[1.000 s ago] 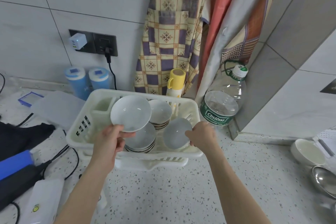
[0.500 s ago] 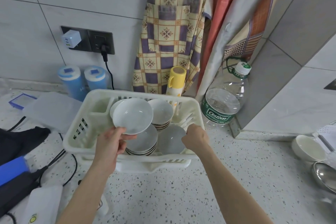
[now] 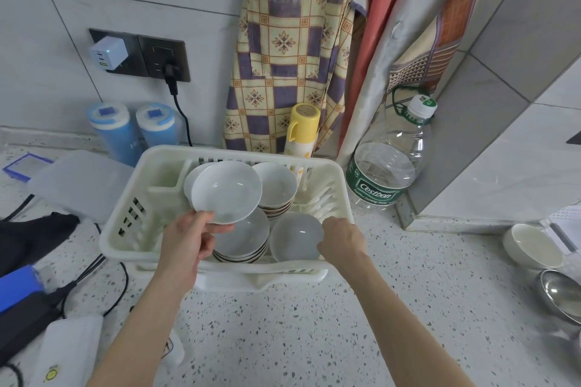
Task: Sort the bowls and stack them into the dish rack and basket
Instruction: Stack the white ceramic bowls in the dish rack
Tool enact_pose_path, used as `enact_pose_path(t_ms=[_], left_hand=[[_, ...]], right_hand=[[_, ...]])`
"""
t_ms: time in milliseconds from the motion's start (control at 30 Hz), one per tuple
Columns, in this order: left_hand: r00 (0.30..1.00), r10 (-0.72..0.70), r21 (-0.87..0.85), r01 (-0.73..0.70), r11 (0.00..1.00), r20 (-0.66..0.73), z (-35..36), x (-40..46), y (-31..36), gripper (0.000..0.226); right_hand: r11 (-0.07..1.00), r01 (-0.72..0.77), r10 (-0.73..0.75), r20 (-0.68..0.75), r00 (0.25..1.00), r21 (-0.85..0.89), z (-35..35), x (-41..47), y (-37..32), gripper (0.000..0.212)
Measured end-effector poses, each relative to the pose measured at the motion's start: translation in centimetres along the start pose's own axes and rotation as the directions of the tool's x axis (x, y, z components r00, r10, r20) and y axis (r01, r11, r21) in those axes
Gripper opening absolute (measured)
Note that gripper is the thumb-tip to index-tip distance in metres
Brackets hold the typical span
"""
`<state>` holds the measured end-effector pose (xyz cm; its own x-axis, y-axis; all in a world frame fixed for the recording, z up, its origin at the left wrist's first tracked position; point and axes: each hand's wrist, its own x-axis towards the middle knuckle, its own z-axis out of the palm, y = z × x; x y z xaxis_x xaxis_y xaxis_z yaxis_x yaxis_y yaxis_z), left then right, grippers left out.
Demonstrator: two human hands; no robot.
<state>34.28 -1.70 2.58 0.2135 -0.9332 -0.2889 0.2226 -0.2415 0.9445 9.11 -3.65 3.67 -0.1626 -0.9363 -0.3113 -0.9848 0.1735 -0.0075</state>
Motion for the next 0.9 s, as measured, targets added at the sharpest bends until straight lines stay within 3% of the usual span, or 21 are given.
enact_pose_path(t_ms=[600,900], left_hand=[[1.000,0.000,-0.022,0.000,1.000,0.023,0.3,1.4,0.1,0.014],[0.998,-0.008,-0.002,0.008,1.000,0.060,0.2,1.4,0.1,0.015]], right_hand=[[0.953,0.186,-0.164,0.111,0.980,-0.239,0.1,0.9,-0.1,0.031],[0.959,0.192,-0.174,0.103,0.979,-0.210,0.4,0.9,0.0,0.030]])
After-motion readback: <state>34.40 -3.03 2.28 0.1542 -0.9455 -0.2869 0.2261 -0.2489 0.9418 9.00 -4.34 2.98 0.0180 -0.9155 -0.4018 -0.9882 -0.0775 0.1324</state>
